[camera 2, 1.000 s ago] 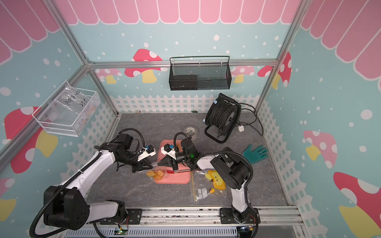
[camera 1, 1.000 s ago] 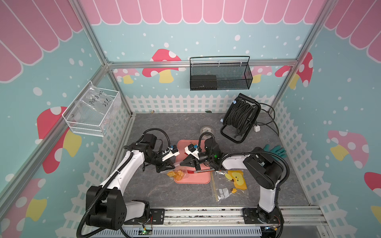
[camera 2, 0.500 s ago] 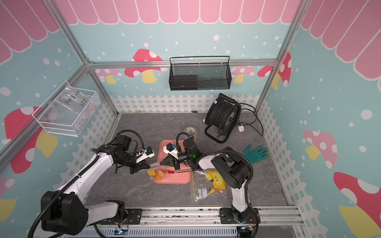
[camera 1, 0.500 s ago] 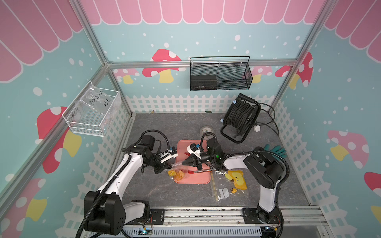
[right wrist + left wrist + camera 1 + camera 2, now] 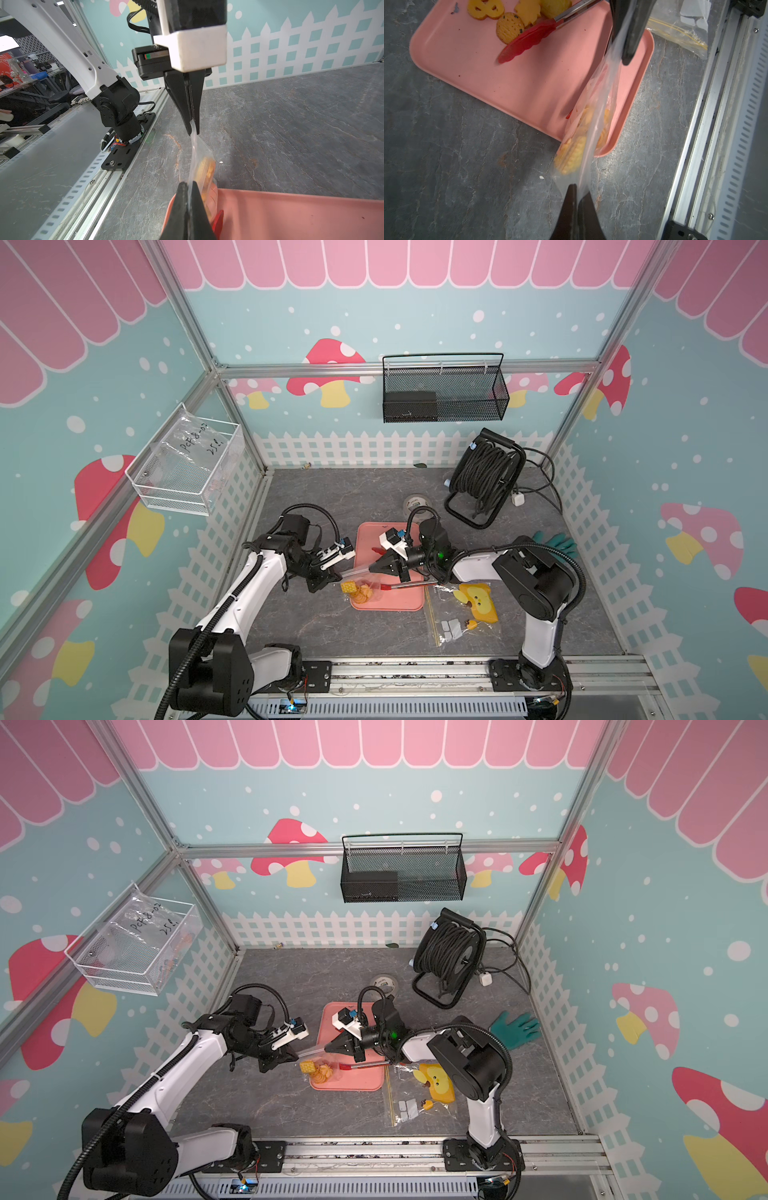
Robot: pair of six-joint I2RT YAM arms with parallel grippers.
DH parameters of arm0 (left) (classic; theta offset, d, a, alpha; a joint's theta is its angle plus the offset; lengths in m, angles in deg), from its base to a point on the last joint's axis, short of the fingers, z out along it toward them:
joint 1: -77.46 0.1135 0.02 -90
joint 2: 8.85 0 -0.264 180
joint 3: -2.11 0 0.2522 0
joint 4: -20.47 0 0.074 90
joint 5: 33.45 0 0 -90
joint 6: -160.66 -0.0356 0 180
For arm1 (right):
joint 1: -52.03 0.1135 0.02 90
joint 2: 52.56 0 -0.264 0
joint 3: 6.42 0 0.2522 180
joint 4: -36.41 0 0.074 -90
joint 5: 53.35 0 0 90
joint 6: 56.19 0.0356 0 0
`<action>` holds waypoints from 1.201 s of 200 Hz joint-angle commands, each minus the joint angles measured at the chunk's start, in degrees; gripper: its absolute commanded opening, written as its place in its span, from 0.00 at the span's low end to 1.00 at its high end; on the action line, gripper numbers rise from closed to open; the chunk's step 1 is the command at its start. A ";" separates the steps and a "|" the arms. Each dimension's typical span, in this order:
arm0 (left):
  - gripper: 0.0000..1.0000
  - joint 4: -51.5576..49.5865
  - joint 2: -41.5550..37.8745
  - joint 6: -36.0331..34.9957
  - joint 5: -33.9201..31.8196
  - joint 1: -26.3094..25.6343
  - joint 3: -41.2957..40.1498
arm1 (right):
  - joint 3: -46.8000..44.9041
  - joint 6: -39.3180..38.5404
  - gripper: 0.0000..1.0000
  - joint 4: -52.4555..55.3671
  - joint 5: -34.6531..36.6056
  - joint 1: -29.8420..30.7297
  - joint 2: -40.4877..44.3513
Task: Put the cookies into a resealable bag to prevent moisture
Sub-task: Close the ziploc bag at the center of the board, then pick up the ziploc bag from the center of the board.
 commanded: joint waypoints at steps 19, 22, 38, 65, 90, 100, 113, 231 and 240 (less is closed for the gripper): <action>0.20 1.31 -1.96 0.04 -2.87 1.49 -1.90 | -1.31 0.50 0.00 -2.21 -0.94 -0.92 2.36; 0.17 1.42 -2.00 0.10 -2.83 1.50 -1.95 | -1.32 0.60 0.00 -2.32 -0.96 -0.90 2.36; 0.00 1.56 -1.79 -0.15 -2.13 1.89 -2.06 | -1.32 0.83 0.00 -2.47 -1.18 -1.02 2.36; 0.00 1.60 -1.44 0.24 -0.89 2.37 -1.89 | -1.72 0.71 0.00 -2.55 -0.99 -1.22 2.36; 0.07 2.09 -2.30 0.48 -0.61 2.67 -1.53 | -1.52 0.91 0.00 -2.69 -1.00 -1.33 2.27; 0.00 1.85 -2.66 0.49 1.92 3.16 -0.97 | -1.32 0.96 0.00 -2.75 -1.00 -1.28 2.03; 0.00 1.30 -2.80 0.70 4.81 4.03 -0.19 | -1.15 0.97 0.00 -2.69 -0.67 -1.32 1.83; 0.00 0.75 8.80 27.25 -14.17 7.92 21.47 | 0.16 -2.95 0.75 10.75 18.72 -5.44 15.82; 0.00 2.27 11.81 30.87 -15.81 8.29 23.25 | 0.55 -3.26 0.76 14.82 21.88 -6.20 17.27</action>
